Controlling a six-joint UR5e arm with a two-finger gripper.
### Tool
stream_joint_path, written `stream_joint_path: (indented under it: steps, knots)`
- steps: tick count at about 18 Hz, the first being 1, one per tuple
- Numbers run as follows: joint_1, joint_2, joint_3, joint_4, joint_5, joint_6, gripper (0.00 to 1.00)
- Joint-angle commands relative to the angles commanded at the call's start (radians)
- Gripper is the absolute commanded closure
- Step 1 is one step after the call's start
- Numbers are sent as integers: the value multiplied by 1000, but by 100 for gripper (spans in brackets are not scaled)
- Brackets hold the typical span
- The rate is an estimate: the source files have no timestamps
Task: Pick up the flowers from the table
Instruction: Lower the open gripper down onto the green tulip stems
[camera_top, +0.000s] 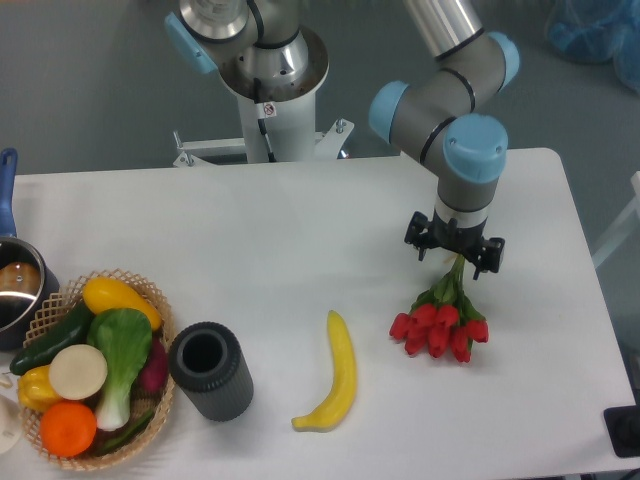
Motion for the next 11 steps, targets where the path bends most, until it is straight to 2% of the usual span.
stream_joint_path:
  steps: [8,10,11]
  knots:
    - [-2,-55,8,64,0,-2,1]
    - [-6,-58,2,66,0,-3,43]
    - [-11,-57,0,65,2,-3,59]
